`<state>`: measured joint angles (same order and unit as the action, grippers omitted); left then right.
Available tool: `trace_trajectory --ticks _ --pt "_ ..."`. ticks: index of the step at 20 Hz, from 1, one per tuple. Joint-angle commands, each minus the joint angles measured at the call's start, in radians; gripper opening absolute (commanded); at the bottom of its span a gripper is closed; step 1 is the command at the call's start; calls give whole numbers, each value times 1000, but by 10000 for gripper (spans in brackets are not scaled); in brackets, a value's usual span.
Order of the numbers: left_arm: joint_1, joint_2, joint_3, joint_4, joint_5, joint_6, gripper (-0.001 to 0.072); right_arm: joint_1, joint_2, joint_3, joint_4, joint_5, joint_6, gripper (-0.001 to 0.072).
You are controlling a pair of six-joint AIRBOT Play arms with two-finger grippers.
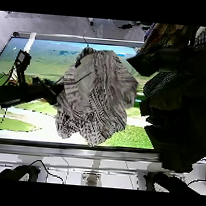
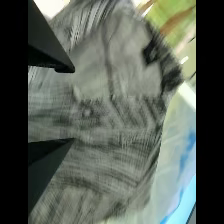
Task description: Fold the clothes and pants, and hang the long-sleeved shirts on hangers.
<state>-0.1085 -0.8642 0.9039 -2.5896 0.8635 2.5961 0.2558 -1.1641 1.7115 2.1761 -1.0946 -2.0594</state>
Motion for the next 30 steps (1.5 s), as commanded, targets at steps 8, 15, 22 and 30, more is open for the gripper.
trace_trajectory --ticks 8,15,22,30 --pt "-283 -62 1 1 -390 -32 25 388 -13 -368 130 505 419 509" --pt "-306 -52 1 0 -333 -32 25 439 -108 -451 130 899 676 509" --pt "-380 -51 1 0 -328 -31 25 439 -137 -447 126 980 721 59" --pt "-258 105 1 49 -193 -60 576 385 26 -384 -9 842 723 58"
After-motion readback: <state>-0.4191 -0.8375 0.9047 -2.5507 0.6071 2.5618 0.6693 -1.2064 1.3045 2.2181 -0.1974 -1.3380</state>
